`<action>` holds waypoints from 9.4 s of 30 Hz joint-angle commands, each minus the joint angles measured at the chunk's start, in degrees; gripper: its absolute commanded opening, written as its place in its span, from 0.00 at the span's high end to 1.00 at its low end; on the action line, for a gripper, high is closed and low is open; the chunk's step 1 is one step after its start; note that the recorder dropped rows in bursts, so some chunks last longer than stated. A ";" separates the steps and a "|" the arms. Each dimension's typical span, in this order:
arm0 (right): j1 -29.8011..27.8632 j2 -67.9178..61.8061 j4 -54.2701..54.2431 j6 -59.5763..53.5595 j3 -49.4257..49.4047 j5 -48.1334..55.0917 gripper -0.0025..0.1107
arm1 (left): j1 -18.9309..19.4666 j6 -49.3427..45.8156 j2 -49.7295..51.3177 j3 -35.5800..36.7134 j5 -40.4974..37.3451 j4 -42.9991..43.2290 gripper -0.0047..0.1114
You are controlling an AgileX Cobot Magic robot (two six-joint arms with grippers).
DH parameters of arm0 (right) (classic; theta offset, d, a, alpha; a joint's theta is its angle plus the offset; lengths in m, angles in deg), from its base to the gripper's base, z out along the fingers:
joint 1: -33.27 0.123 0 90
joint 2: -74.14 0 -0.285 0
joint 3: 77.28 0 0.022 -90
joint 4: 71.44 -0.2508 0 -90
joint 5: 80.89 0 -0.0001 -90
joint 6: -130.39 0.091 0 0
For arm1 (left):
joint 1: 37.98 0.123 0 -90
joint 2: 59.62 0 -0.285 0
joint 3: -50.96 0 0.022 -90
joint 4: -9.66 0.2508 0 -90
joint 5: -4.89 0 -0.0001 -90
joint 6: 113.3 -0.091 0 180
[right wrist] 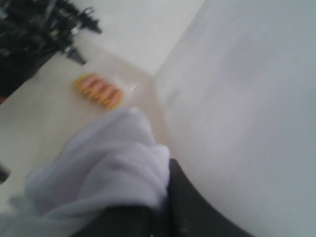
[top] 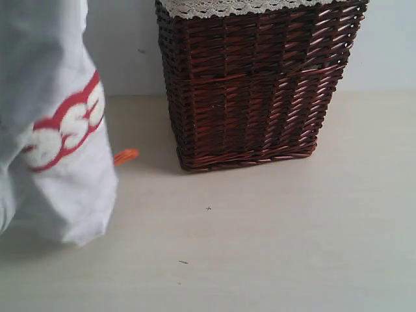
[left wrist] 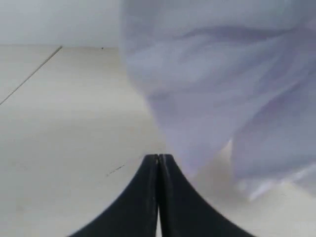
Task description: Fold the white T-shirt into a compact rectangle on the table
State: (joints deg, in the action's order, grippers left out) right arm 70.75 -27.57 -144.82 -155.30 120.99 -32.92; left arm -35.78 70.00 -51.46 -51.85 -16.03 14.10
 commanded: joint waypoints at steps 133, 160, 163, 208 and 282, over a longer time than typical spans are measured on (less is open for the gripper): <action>7.11 -3.13 65.04 66.56 -8.95 21.99 0.98 | -0.07 0.10 -0.37 0.03 0.40 -0.21 0.96; 7.11 -3.73 59.67 62.07 -31.14 21.99 0.87 | -0.07 0.10 -0.37 0.03 0.40 -0.21 0.96; 7.11 -3.95 56.55 60.25 -31.20 21.99 0.64 | -0.07 0.10 -0.37 0.03 0.40 -0.21 0.96; 5.82 -36.47 47.55 38.82 -3.15 0.41 0.95 | -0.07 0.10 -0.37 0.03 0.40 -0.21 0.96; 7.35 -25.06 67.11 71.56 -2.00 21.99 0.98 | -0.07 0.10 -0.37 0.03 0.40 -0.21 0.96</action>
State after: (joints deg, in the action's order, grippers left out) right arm 78.10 -56.23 -83.15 -84.09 119.13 -10.89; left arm -35.78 70.00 -51.46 -51.85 -16.03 14.10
